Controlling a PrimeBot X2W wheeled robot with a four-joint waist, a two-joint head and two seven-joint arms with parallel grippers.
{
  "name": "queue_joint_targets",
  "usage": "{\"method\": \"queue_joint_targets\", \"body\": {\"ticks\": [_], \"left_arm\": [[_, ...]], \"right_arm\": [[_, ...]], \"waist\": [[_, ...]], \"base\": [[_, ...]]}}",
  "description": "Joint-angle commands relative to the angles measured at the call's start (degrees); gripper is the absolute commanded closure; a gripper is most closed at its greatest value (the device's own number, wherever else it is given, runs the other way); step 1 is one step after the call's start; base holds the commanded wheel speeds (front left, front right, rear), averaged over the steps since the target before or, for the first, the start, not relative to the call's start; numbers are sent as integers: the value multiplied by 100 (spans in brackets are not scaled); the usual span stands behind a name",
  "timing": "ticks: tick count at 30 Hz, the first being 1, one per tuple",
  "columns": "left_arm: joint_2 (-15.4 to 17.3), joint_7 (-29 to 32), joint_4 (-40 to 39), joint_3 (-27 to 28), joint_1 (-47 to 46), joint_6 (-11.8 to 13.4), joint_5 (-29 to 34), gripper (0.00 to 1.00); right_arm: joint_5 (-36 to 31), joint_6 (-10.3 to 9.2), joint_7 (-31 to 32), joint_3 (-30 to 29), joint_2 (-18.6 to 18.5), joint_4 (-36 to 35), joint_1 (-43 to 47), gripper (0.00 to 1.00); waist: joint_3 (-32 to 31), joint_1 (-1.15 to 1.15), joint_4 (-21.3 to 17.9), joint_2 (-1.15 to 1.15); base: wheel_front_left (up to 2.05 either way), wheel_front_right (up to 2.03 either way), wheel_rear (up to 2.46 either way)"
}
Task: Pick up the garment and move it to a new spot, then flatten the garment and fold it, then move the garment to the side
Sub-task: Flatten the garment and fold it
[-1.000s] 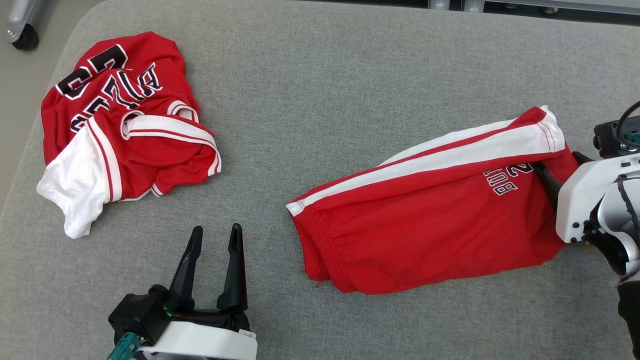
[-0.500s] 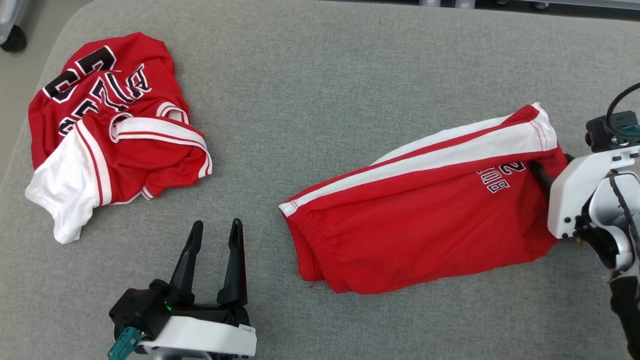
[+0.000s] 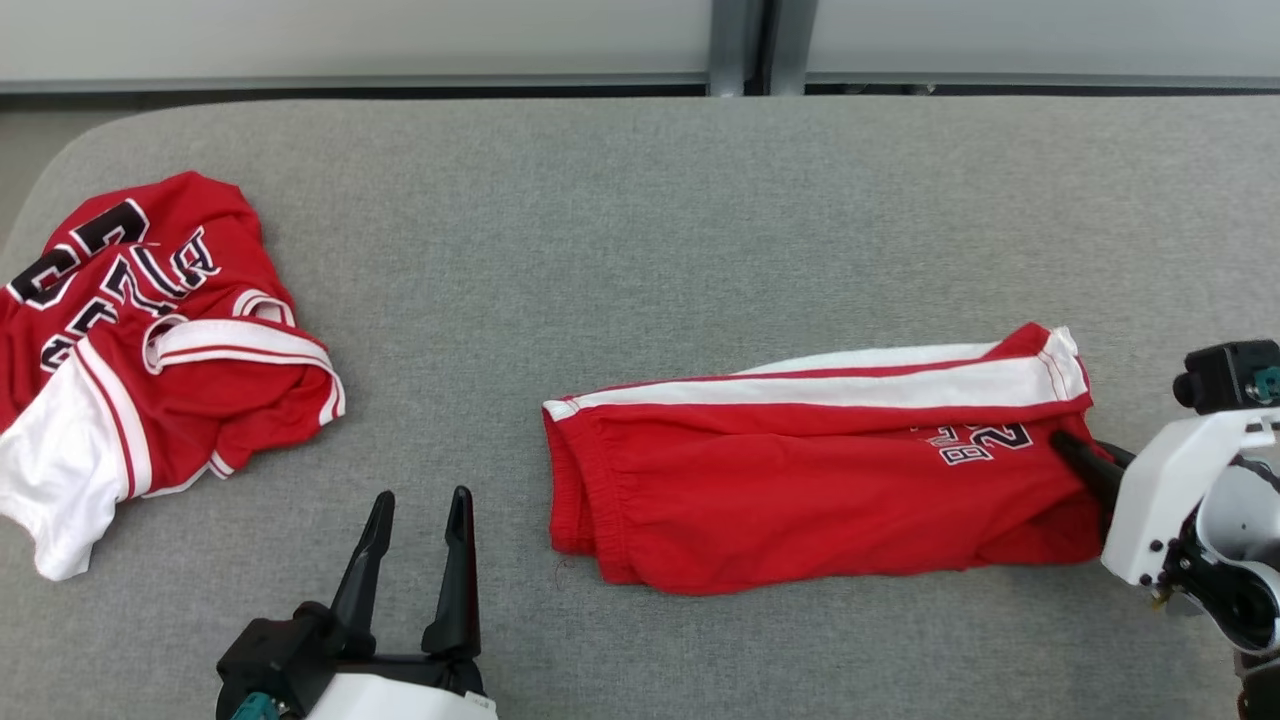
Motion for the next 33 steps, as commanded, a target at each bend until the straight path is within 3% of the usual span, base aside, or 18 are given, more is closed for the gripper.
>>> {"method": "queue_joint_targets", "body": {"ticks": [1,13,20,25,33], "left_arm": [[65,-26,14,47,108,3,53,0],[130,-26,-5,82,340,-56,108,0],[80,-26,-9,35,342,-24,55,0],[34,-26,5,61,358,-16,10,0],[-27,-26,56,36,291,-41,-2,0]], "right_arm": [[109,-1,68,-125,-41,-122,205,100],[211,0,44,-1117,398,-4,418,100],[97,0,-71,-1393,273,-113,253,100],[235,1,29,-1062,199,-936,391,100],[476,1,348,335,523,-2171,785,100]], "waist": [[-264,0,-250,0],[-375,0,-212,0],[-308,0,-79,0],[-300,0,-28,0],[-298,0,13,0]], "base": [[0,0,0],[0,0,0],[0,0,0],[0,0,0],[0,0,0]]}}
